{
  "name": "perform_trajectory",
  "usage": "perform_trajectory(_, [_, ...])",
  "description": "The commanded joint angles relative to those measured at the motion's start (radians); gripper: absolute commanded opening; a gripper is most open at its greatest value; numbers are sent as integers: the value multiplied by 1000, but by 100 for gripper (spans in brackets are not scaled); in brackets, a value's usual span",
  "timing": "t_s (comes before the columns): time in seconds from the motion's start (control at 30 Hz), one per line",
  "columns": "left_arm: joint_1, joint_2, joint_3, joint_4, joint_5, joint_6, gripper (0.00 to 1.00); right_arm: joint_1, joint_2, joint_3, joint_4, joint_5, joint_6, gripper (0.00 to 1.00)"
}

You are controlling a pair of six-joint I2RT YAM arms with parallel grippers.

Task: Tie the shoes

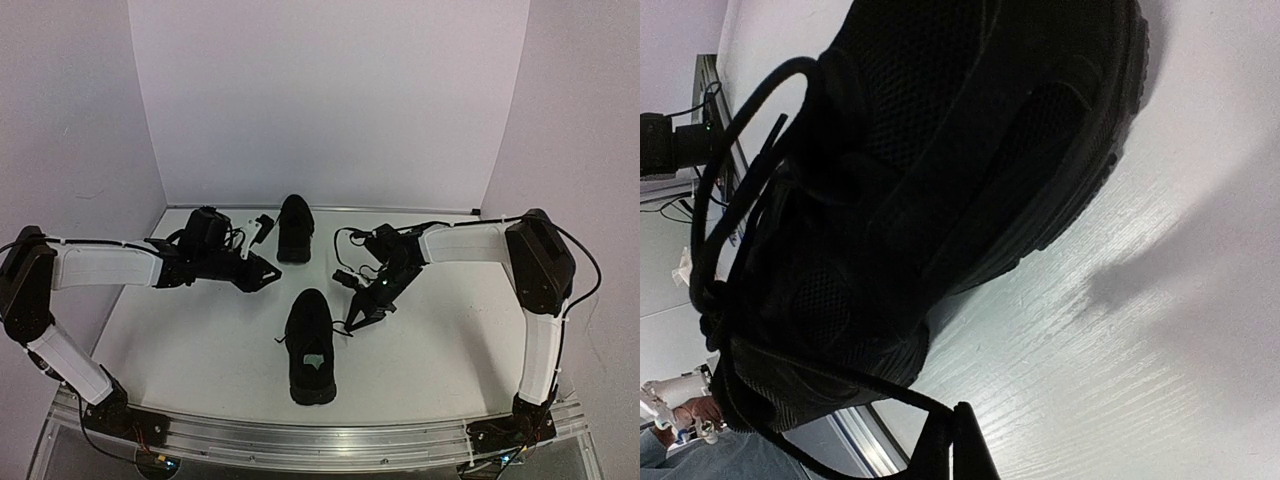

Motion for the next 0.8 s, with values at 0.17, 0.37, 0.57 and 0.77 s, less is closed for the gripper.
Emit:
perform_trajectory(0.17, [6, 5, 68, -246, 280, 461, 32, -4, -40, -8, -23, -29, -30, 3])
perform_trajectory(0.37, [0, 101, 167, -307, 324, 581, 33, -4, -37, -11, -30, -25, -30, 9])
perform_trajectory(0.57, [-33, 181, 241, -355, 340, 658, 33, -5, -33, -13, -32, -43, -33, 17])
perform_trajectory(0.77, [-64, 223, 292, -433, 340, 705, 32, -5, -20, 4, -32, -54, -36, 25])
